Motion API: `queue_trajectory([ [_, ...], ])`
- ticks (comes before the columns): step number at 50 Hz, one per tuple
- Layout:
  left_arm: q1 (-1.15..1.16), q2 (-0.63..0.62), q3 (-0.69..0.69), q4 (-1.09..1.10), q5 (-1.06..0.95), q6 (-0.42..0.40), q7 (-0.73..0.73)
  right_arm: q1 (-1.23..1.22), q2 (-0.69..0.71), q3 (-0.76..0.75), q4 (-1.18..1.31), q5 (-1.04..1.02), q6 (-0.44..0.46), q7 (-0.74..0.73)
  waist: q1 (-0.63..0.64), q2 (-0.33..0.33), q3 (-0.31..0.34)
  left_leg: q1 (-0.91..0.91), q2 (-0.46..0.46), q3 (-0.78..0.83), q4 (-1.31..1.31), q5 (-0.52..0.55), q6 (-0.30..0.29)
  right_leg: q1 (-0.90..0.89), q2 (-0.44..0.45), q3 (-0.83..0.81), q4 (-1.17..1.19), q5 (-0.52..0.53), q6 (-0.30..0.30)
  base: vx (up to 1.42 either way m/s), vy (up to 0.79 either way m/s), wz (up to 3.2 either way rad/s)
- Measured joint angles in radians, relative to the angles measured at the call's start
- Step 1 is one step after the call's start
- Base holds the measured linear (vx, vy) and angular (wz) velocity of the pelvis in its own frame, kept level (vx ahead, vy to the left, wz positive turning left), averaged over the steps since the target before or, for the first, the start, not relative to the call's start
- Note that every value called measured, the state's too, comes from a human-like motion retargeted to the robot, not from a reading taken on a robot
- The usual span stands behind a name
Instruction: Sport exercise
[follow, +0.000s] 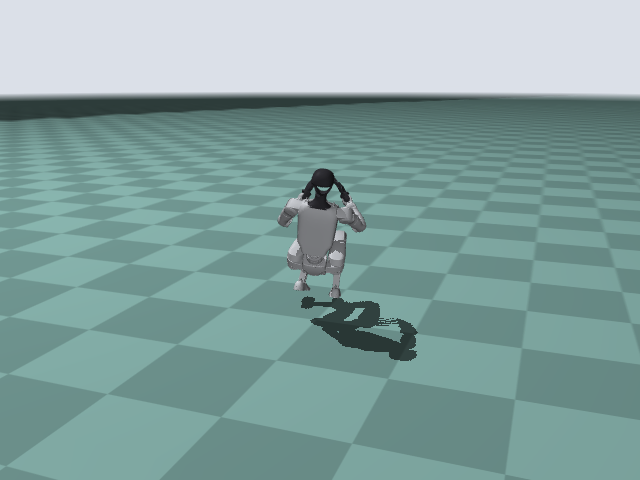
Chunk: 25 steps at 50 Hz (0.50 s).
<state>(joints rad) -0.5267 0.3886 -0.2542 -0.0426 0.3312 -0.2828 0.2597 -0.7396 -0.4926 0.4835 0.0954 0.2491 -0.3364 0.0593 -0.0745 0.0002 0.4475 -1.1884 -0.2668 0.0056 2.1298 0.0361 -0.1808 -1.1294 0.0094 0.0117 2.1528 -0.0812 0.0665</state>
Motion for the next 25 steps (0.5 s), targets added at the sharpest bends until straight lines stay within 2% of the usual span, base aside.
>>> queue_trajectory([
  [13,0.132,0.05,-0.022,-0.088,0.017,-0.087,0.245,0.17,-0.02,0.007,-0.223,-0.151,-0.129,-0.337,-0.063,0.015,0.045,-0.226,0.113,0.032,0.062,-0.049,0.068,-0.233,-0.013,-0.033,0.09,0.014,0.027,0.06,0.01,-0.05],
  [20,0.193,0.097,-0.059,-0.125,-0.019,-0.115,0.269,0.249,-0.022,-0.008,-0.354,-0.236,-0.153,-0.487,-0.082,0.013,0.045,-0.364,0.188,0.08,0.062,-0.088,0.099,-0.366,-0.04,-0.07,0.141,0.005,0.041,0.12,0.04,-0.23],
  [25,0.183,0.155,-0.102,-0.125,-0.054,-0.138,0.268,0.295,-0.04,-0.008,-0.419,-0.3,-0.157,-0.567,-0.071,-0.018,0.068,-0.382,0.254,0.112,0.055,-0.135,0.124,-0.407,-0.048,-0.076,0.177,-0.004,0.049,0.1,0.07,-0.51],
])
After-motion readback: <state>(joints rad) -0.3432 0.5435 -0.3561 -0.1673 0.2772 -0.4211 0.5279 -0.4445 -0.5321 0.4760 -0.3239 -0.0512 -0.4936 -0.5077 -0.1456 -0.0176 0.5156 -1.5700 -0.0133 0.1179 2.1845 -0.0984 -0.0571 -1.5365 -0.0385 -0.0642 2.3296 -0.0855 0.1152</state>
